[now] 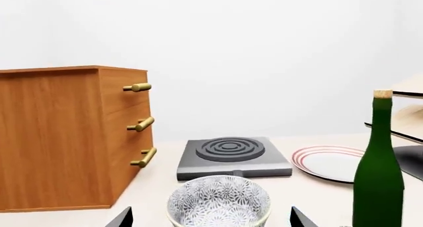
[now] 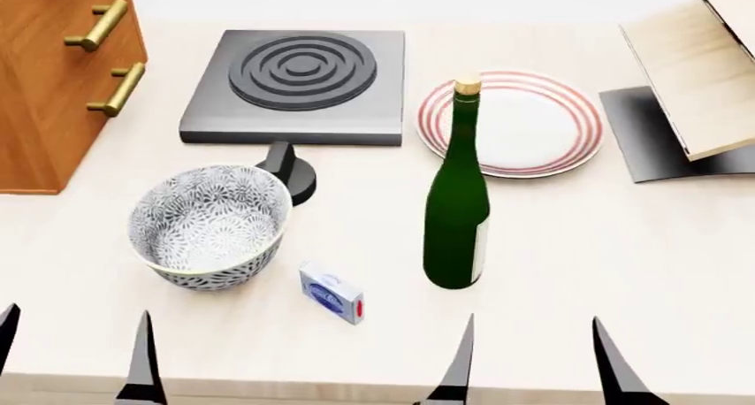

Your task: Put the bowl on the top of the cabinet.

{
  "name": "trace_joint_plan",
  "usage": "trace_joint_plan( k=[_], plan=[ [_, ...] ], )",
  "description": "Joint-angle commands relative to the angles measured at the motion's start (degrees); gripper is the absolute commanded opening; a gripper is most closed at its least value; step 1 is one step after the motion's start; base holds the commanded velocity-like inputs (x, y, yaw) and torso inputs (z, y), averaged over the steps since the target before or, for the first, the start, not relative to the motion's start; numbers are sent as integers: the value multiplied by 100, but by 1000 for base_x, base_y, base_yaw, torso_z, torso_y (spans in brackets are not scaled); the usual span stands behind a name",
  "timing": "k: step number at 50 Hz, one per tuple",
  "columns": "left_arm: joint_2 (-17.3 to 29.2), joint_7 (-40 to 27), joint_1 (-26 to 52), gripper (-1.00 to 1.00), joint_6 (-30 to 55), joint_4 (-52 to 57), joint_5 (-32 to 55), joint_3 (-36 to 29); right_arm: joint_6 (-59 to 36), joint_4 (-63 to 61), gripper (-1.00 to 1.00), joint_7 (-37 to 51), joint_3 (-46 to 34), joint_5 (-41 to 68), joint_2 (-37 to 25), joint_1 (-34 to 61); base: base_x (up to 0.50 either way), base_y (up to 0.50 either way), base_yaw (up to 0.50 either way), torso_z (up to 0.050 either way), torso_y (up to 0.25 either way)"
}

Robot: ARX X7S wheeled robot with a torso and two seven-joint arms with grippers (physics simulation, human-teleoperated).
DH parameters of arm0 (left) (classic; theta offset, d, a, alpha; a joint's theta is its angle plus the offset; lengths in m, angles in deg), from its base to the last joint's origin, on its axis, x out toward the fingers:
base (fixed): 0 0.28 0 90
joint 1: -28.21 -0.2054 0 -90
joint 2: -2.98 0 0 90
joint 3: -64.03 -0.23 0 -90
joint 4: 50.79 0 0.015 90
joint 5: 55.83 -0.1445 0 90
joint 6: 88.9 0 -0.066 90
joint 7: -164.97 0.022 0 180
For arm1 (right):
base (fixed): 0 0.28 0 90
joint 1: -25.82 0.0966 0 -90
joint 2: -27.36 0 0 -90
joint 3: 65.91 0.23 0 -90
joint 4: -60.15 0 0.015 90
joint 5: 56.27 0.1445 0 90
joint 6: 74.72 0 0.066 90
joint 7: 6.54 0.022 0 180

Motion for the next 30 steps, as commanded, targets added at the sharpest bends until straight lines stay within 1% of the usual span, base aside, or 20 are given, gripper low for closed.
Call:
trace_joint_plan(
  k=[1,4,14,23,30],
  plan=[
    [79,-79,-34,100,52,165,66,-13,19,-79,100,69,-16,28,-35,-35,0,500,0,0,0],
    [95,-95,-36,100,44,155,81,-18,56,-56,100,88,-25,27,-36,-40,0,267,0,0,0],
    [148,-155,-44,100,88,256,111,-51,106,-36,100,144,-51,14,-69,-18,0,20,0,0,0],
    [186,-202,-40,100,104,291,152,-66,182,-26,100,215,-142,-77,-112,-28,0,479,0,0,0],
    [220,-233,-55,100,103,329,192,-68,217,-29,100,249,-128,39,-145,-50,0,62,0,0,0]
  ],
)
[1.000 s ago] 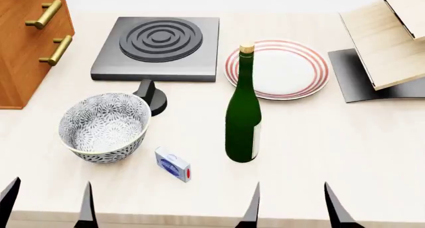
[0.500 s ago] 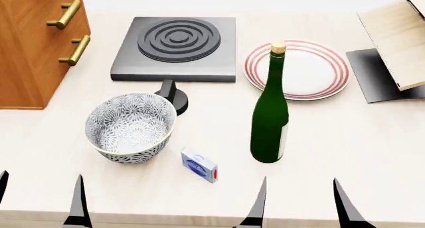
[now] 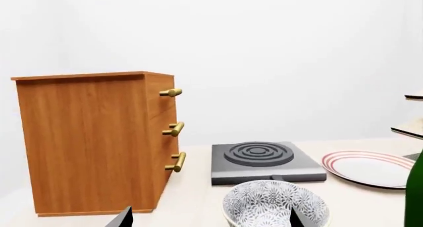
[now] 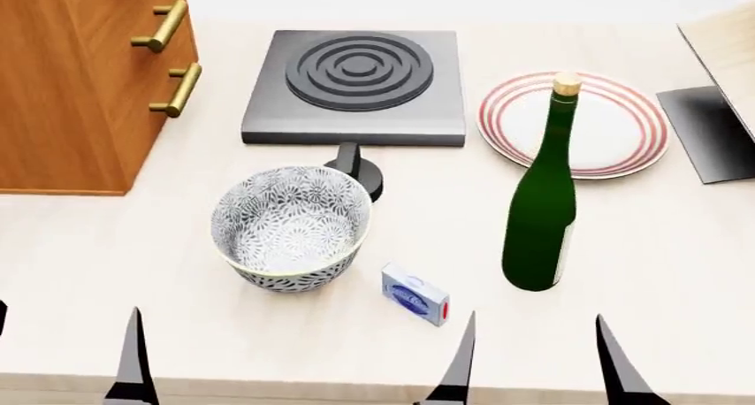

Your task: Put the bowl on the top of the cabinet.

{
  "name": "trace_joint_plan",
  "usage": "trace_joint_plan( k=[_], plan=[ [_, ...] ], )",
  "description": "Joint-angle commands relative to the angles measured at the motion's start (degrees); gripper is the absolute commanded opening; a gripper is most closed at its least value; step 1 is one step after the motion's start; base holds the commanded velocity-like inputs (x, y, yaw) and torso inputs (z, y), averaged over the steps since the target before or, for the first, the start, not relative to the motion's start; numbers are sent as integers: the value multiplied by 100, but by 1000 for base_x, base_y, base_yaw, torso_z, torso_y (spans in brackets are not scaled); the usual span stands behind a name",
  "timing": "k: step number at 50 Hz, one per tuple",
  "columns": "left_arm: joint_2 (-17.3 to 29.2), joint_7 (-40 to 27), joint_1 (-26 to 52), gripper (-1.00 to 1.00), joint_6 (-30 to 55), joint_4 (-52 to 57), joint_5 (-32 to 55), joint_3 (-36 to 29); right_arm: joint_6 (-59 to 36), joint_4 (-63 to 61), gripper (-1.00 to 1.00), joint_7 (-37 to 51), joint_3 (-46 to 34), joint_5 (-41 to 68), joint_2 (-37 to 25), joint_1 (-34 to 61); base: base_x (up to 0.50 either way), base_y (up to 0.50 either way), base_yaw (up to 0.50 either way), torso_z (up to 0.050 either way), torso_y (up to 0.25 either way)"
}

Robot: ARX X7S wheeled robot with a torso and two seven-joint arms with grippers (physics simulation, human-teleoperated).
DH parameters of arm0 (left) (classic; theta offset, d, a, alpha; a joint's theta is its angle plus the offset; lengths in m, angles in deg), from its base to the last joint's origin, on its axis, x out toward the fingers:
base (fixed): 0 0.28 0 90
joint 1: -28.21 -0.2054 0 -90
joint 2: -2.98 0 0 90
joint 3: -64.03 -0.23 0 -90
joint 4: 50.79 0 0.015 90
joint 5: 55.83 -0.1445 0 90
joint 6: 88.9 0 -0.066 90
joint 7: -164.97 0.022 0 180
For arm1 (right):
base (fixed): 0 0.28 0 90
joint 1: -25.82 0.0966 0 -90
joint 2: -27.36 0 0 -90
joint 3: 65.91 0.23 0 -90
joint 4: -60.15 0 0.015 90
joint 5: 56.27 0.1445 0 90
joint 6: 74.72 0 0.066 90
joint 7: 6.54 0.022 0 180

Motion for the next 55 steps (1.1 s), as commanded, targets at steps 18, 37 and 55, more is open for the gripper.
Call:
trace_joint_plan(
  k=[18,37,55],
  plan=[
    [111,-117,-25,100,-95,-27,99,-78,139,86,100,205,-177,0,-149,-29,0,368,0,0,0],
    [215,-222,-34,100,-45,86,186,-106,21,-3,100,328,-263,53,-226,3,0,187,0,0,0],
    [320,-363,-18,100,-44,101,254,-202,47,18,100,389,-304,135,-301,-1,0,500,0,0,0]
  ],
)
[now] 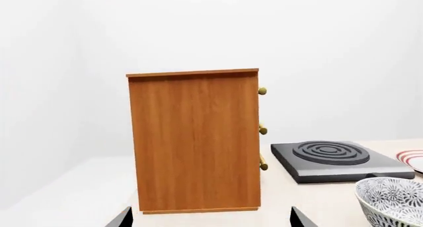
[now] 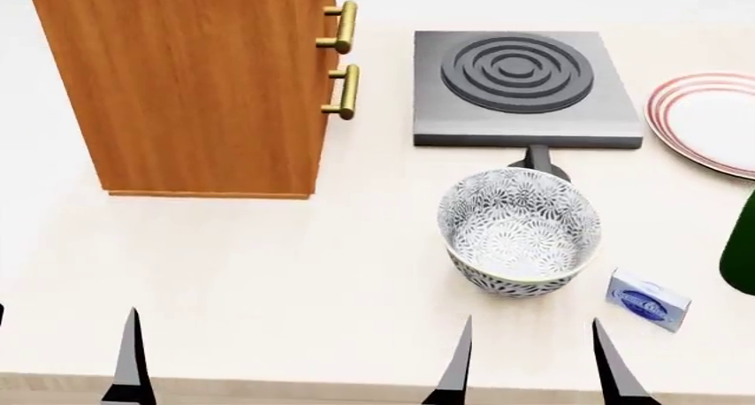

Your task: Put the bowl on the top of the cabinet.

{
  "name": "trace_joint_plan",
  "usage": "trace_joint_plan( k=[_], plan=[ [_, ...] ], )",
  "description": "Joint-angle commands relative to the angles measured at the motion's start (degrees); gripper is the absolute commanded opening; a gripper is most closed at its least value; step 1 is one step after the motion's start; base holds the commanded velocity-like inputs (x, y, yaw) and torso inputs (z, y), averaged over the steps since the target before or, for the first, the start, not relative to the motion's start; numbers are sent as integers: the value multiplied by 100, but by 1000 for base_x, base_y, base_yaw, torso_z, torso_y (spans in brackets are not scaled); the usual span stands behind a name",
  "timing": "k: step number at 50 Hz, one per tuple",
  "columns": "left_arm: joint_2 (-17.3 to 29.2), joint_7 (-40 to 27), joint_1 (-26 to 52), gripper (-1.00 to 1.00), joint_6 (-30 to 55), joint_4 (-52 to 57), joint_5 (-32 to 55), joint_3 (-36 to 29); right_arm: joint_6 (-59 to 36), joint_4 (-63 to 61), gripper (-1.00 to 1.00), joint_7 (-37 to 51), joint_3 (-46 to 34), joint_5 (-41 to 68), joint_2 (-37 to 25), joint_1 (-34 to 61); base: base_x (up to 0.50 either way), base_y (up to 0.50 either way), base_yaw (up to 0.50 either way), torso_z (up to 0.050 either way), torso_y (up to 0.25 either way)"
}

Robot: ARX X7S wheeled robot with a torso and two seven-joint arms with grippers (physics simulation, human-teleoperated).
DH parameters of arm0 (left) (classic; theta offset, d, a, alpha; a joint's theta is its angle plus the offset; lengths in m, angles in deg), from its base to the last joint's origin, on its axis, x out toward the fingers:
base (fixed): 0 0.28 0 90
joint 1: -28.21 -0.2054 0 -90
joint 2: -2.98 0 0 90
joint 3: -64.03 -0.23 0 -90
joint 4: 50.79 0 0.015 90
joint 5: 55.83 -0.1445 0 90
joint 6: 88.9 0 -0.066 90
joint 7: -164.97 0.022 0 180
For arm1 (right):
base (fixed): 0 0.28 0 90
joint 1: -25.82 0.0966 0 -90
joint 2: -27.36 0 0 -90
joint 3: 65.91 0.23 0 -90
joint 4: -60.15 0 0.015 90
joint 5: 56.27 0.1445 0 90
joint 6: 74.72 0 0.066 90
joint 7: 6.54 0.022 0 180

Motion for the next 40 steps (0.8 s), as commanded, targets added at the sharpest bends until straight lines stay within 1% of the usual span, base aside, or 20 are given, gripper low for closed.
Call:
trace_joint_plan(
  k=[1,13,32,40],
  plan=[
    [69,-78,-11,100,-36,5,57,-37,8,14,100,56,-61,2,-43,0,0,414,0,0,0],
    [123,-150,9,100,-59,-20,113,-71,90,37,100,77,-47,72,-92,-10,0,22,0,0,0],
    [212,-249,13,100,-89,-21,181,-117,104,73,100,165,-171,-6,-135,1,0,480,0,0,0],
    [245,-286,12,100,-98,-29,215,-126,130,111,100,200,-215,-38,-145,7,0,25,0,0,0]
  ],
)
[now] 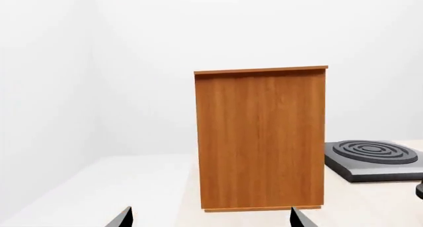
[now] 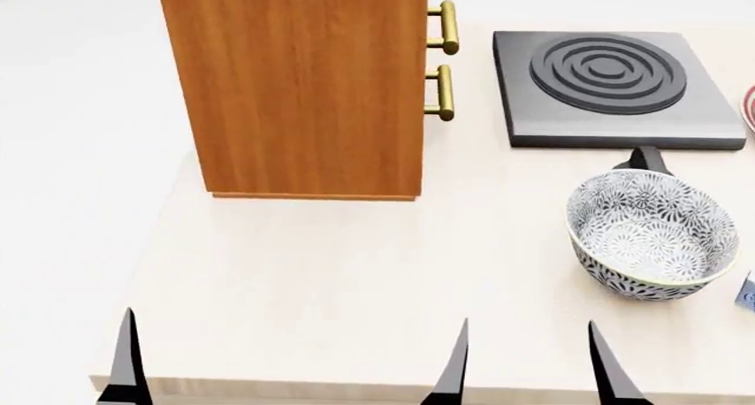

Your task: Put the bowl on the top of the cabinet.

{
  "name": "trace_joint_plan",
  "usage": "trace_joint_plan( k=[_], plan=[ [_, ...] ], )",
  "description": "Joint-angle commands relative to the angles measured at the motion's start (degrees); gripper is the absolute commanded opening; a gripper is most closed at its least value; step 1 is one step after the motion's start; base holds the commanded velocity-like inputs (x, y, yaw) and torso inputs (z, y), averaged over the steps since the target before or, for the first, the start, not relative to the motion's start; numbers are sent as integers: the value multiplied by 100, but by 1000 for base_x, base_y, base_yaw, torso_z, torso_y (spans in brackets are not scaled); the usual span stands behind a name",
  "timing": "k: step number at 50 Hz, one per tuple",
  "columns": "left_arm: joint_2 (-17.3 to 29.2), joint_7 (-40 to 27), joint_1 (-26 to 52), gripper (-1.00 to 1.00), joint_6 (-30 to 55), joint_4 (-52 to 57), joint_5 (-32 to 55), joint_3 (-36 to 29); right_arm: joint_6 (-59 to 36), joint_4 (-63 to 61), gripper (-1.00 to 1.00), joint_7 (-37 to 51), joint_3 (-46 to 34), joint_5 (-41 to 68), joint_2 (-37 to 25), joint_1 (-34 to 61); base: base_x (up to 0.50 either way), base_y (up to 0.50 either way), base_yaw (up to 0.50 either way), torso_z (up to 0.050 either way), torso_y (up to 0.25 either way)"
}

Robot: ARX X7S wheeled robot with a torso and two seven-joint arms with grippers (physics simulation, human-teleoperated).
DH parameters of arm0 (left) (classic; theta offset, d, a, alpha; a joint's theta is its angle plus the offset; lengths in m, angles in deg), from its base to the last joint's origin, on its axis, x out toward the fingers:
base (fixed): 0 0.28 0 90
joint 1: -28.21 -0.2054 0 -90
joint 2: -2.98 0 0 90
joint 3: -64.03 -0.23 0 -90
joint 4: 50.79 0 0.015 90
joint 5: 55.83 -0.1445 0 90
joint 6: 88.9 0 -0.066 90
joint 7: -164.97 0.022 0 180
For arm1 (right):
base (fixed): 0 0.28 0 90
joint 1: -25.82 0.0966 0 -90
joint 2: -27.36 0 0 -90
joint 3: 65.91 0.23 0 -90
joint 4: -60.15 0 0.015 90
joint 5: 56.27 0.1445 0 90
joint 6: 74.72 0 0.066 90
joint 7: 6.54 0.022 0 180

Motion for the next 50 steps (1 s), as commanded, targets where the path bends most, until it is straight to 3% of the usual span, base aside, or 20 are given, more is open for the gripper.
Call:
trace_joint_plan(
  k=[1,13,39,50],
  plan=[
    [41,-53,-5,100,-31,-14,45,-29,40,35,100,52,-59,-45,-28,-1,0,0,0,0,0],
    [95,-98,8,100,-36,-15,76,-56,-106,-15,100,41,-105,19,-67,36,0,0,0,0,0],
    [160,-204,24,100,-66,-55,124,-133,105,101,100,133,-150,-60,-130,10,446,27,0,0,0],
    [187,-243,44,100,-62,-48,140,-171,65,102,100,254,-222,-237,-147,13,25,3,0,0,0]
  ],
)
